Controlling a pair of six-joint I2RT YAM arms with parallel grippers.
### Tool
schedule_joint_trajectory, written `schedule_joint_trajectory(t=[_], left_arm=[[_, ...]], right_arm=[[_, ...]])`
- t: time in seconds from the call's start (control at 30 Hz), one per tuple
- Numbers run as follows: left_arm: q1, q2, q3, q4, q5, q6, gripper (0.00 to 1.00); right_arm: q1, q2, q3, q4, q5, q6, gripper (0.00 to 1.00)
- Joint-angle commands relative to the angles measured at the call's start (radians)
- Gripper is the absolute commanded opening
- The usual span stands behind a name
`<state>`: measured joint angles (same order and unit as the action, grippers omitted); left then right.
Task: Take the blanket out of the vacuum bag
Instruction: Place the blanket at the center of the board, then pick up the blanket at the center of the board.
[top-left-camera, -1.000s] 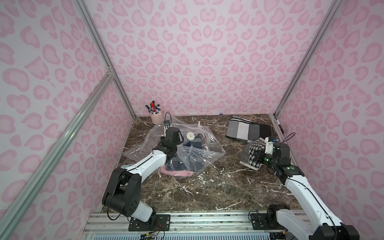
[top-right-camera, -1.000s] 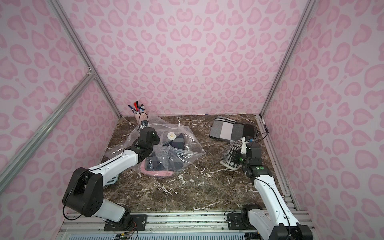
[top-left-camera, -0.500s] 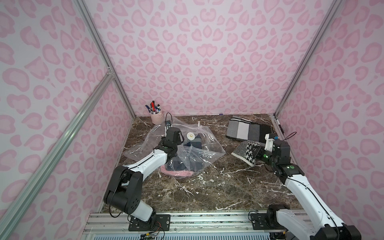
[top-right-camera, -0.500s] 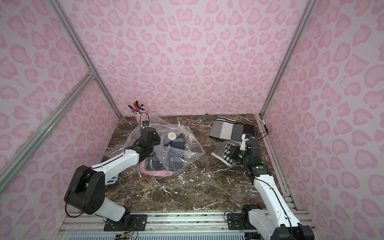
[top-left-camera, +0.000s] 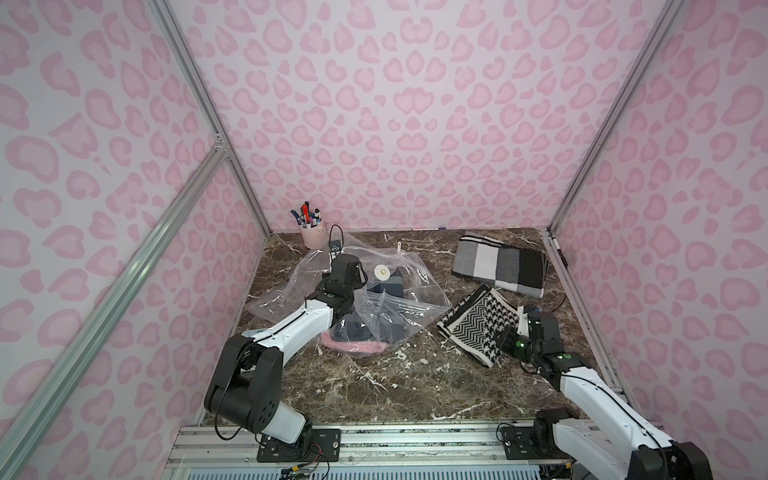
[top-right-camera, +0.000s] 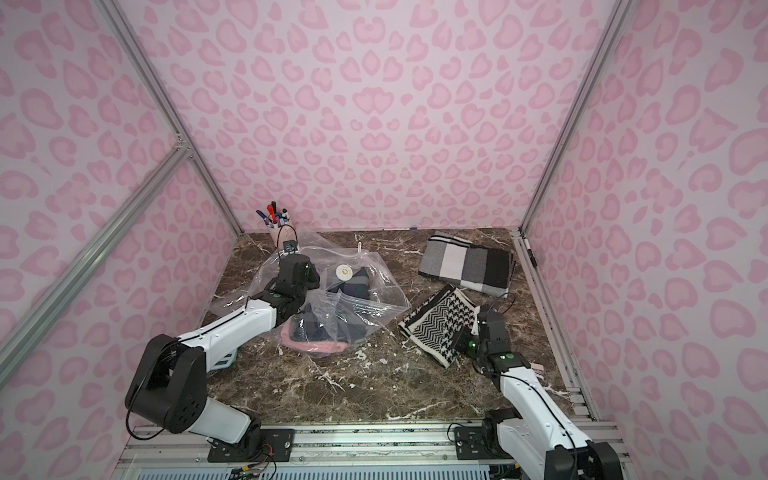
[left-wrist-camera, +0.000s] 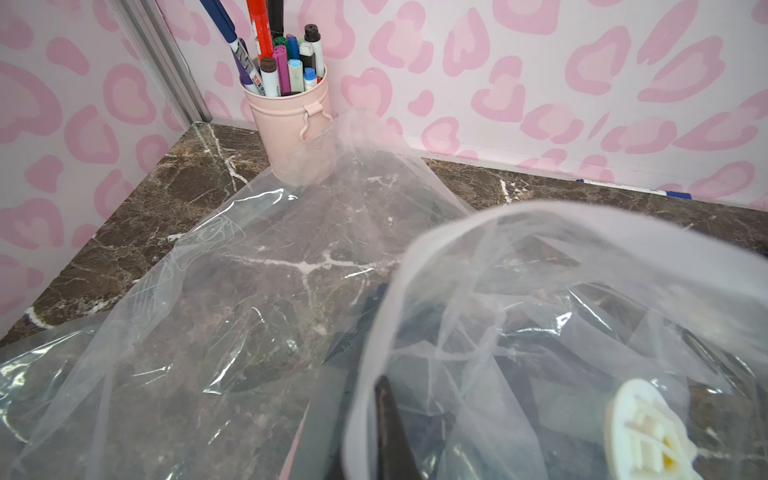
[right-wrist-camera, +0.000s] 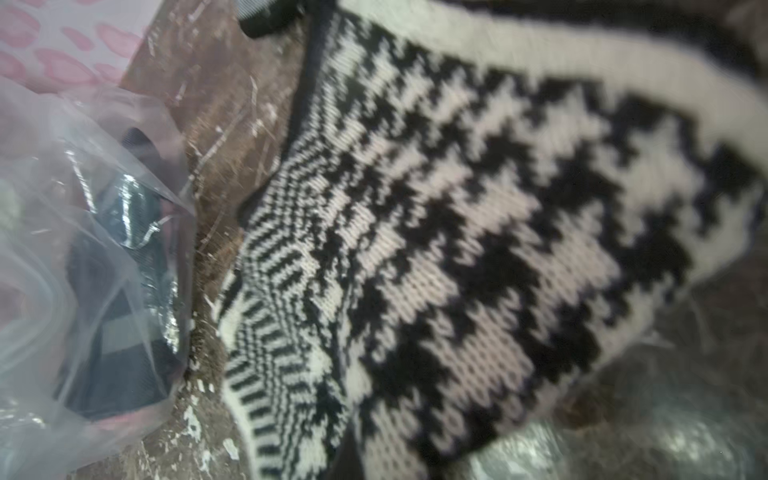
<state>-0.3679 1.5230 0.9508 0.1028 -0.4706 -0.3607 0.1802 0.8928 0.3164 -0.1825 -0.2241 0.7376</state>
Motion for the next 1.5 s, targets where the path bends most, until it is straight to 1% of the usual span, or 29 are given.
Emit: schedule_joint_trajectory(t=[0.0, 0.17, 0.2, 0.27, 0.3, 0.33, 0.37, 0.4, 0.43, 0.5, 0.53, 0.67, 0.77, 0.83, 0.9, 1.0, 1.1, 1.13, 1.17, 1.2, 1.23, 1.27, 1.3, 1.37, 1.47], left_arm=[[0.001, 0.004, 0.002, 0.015, 0.016, 0.003, 0.04], [0.001, 0.005, -0.001, 0.017, 0.027, 0.0, 0.04], [0.001, 0.005, -0.001, 0.017, 0.028, 0.0, 0.04], [0.001, 0.002, -0.003, 0.017, 0.03, 0.001, 0.04], [0.001, 0.001, -0.003, 0.017, 0.032, 0.002, 0.04], [0.0, -0.001, -0.001, 0.016, 0.031, 0.003, 0.05], [0.0, -0.002, 0.0, 0.016, 0.032, 0.005, 0.04], [0.001, -0.004, 0.001, 0.015, 0.031, 0.006, 0.04], [0.001, -0.006, 0.002, 0.015, 0.032, 0.008, 0.05], [0.001, -0.009, 0.002, 0.015, 0.028, 0.009, 0.04], [0.001, -0.008, 0.002, 0.014, 0.028, 0.008, 0.05], [0.001, -0.013, -0.003, 0.007, 0.027, 0.002, 0.04], [0.001, -0.025, -0.016, 0.005, 0.033, -0.006, 0.04], [0.0, -0.036, -0.031, 0.013, 0.039, -0.013, 0.04], [0.001, -0.049, -0.048, 0.023, 0.06, -0.017, 0.04], [0.001, -0.065, -0.068, 0.039, 0.1, -0.014, 0.04], [0.0, -0.073, -0.088, 0.062, 0.141, -0.005, 0.04], [0.001, -0.072, -0.092, 0.068, 0.158, 0.0, 0.04], [0.0, -0.07, -0.092, 0.073, 0.173, 0.007, 0.04], [0.001, -0.065, -0.09, 0.076, 0.186, 0.012, 0.04], [0.001, -0.063, -0.089, 0.08, 0.196, 0.017, 0.04], [0.001, -0.061, -0.09, 0.09, 0.212, 0.025, 0.04], [0.001, -0.06, -0.089, 0.094, 0.223, 0.031, 0.04], [0.0, -0.061, -0.093, 0.106, 0.248, 0.048, 0.04], [0.001, -0.071, -0.116, 0.136, 0.275, 0.073, 0.04]], right_arm=[[0.002, -0.051, -0.026, -0.057, 0.065, 0.049, 0.0], [0.002, -0.069, -0.037, -0.106, 0.103, 0.056, 0.0], [0.002, -0.064, -0.045, -0.102, 0.101, 0.063, 0.04], [0.003, -0.057, -0.053, -0.097, 0.101, 0.069, 0.26], [0.008, -0.06, -0.048, -0.11, 0.108, 0.071, 0.41], [0.015, -0.069, -0.036, -0.135, 0.123, 0.073, 0.52], [0.024, -0.082, -0.024, -0.16, 0.141, 0.073, 0.59], [0.037, -0.101, -0.009, -0.192, 0.162, 0.075, 0.74], [0.051, -0.124, 0.005, -0.22, 0.179, 0.076, 0.83], [0.074, -0.173, 0.021, -0.273, 0.2, 0.083, 0.97], [0.084, -0.197, 0.026, -0.296, 0.211, 0.094, 0.99], [0.137, -0.305, 0.046, -0.387, 0.251, 0.121, 0.99], [0.225, -0.354, 0.069, -0.407, 0.283, 0.087, 0.99], [0.276, -0.353, 0.079, -0.374, 0.274, 0.059, 0.99], [0.284, -0.321, 0.065, -0.332, 0.199, 0.025, 0.99], [0.365, -0.284, 0.076, -0.344, 0.243, 0.047, 0.99], [0.482, -0.261, 0.108, -0.343, 0.345, 0.074, 0.99], [0.524, -0.235, 0.135, -0.359, 0.406, 0.084, 0.99], [0.545, -0.2, 0.159, -0.36, 0.421, 0.091, 0.99], [0.559, -0.163, 0.169, -0.327, 0.408, 0.072, 0.99], [0.582, -0.117, 0.193, -0.322, 0.43, 0.062, 0.99], [0.614, -0.072, 0.233, -0.333, 0.48, 0.046, 0.99], [0.643, -0.008, 0.282, -0.348, 0.53, 0.017, 0.99], [0.671, 0.118, 0.376, -0.368, 0.578, -0.067, 0.99], [0.683, 0.303, 0.506, -0.388, 0.593, -0.233, 0.99]])
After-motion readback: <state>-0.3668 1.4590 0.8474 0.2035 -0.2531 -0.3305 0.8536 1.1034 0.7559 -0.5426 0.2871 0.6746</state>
